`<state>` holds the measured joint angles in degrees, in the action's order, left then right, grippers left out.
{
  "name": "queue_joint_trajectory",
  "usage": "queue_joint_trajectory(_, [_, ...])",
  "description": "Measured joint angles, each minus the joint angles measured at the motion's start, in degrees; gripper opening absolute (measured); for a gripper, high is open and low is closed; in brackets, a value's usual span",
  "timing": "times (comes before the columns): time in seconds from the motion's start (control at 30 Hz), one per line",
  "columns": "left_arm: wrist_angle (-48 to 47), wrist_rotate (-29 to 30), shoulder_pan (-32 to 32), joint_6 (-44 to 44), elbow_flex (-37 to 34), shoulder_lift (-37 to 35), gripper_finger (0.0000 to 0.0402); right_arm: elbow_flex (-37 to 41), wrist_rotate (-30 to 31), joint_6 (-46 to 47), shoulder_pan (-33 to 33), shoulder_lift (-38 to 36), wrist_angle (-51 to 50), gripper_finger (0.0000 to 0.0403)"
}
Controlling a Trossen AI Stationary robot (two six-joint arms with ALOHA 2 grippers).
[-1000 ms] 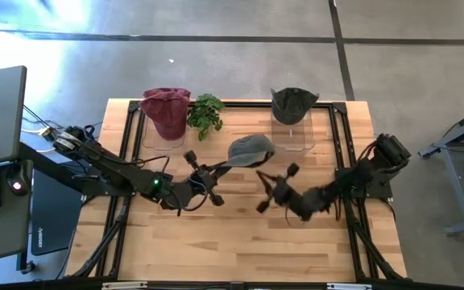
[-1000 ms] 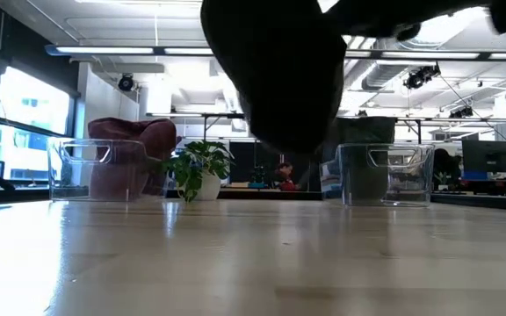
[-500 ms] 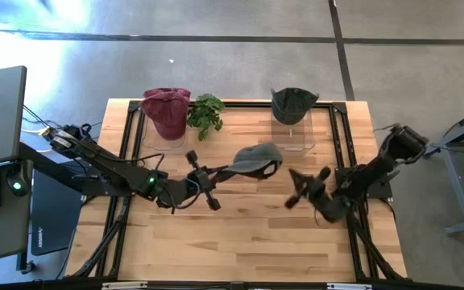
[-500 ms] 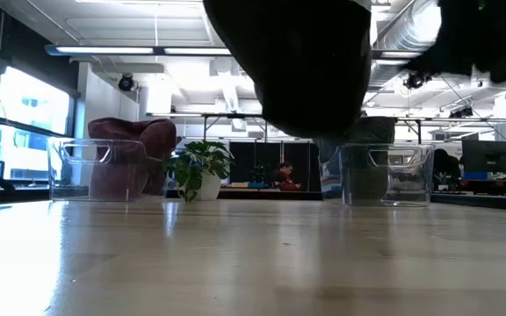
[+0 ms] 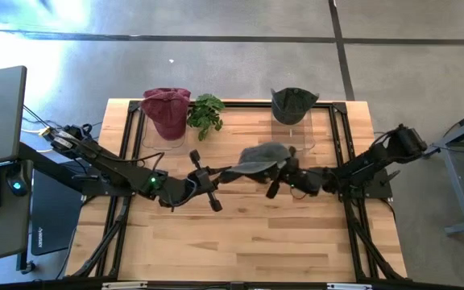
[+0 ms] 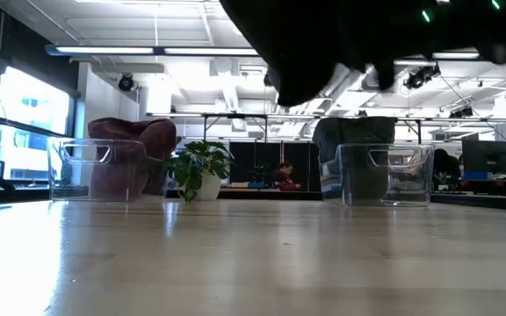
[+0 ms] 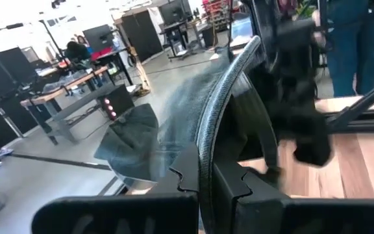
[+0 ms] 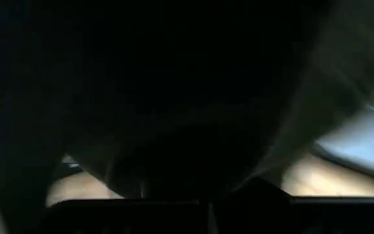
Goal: Pick & Place hat
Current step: Put the gray cap into the right transparent bin
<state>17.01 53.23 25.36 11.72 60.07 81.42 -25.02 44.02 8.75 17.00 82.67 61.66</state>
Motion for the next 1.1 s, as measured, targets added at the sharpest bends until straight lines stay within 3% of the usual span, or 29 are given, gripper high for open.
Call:
queue_joint_trajectory(0.07, [-0.7, -0.3, -0.4, 0.0, 0.0, 0.5, 0.0000, -4.1, -6.0, -4.8, -0.6, 0.8, -0.5, 0.0000])
queue_joint_trajectory(0.13, [-0.7, -0.5, -0.2, 0.2, -0.1, 0.5, 0.0000, -7.3, -7.4, -7.6, -0.9, 1.1, -2.9, 0.0000])
queue_joint_trajectory(0.3, [-1.3, -5.3, 0.1, 0.4, -0.1, 1.8, 0.0000, -10.9, -2.6, -7.8, -1.3, 1.3, -13.2, 0.0000])
queue_joint_trajectory(0.5, [0.4, -11.2, -0.9, -3.2, -2.9, 2.1, 0.0000, -9.7, 1.4, -6.6, 0.0, 1.3, -13.4, 0.0000])
queue_joint_trajectory(0.63, [3.2, -19.7, -4.4, -12.5, -7.1, 2.1, 0.0000, -9.6, 2.5, 3.3, 1.0, 1.3, -23.0, 0.0000])
queue_joint_trajectory(0.87, [5.0, -40.9, -14.5, -31.6, -15.4, 1.9, 0.0000, -9.6, -1.5, 23.3, 0.8, 3.1, -38.6, 0.0000])
queue_joint_trajectory(0.97, [8.0, -45.8, -18.1, -36.7, -19.1, 2.9, 0.0000, -9.8, -6.3, 27.8, -0.8, 5.2, -39.6, 0.0000])
queue_joint_trajectory(1.1, [9.3, -53.1, -22.6, -41.0, -22.4, 3.0, 0.0000, -12.0, -18.2, 31.4, -4.4, 8.0, -44.2, 0.0000])
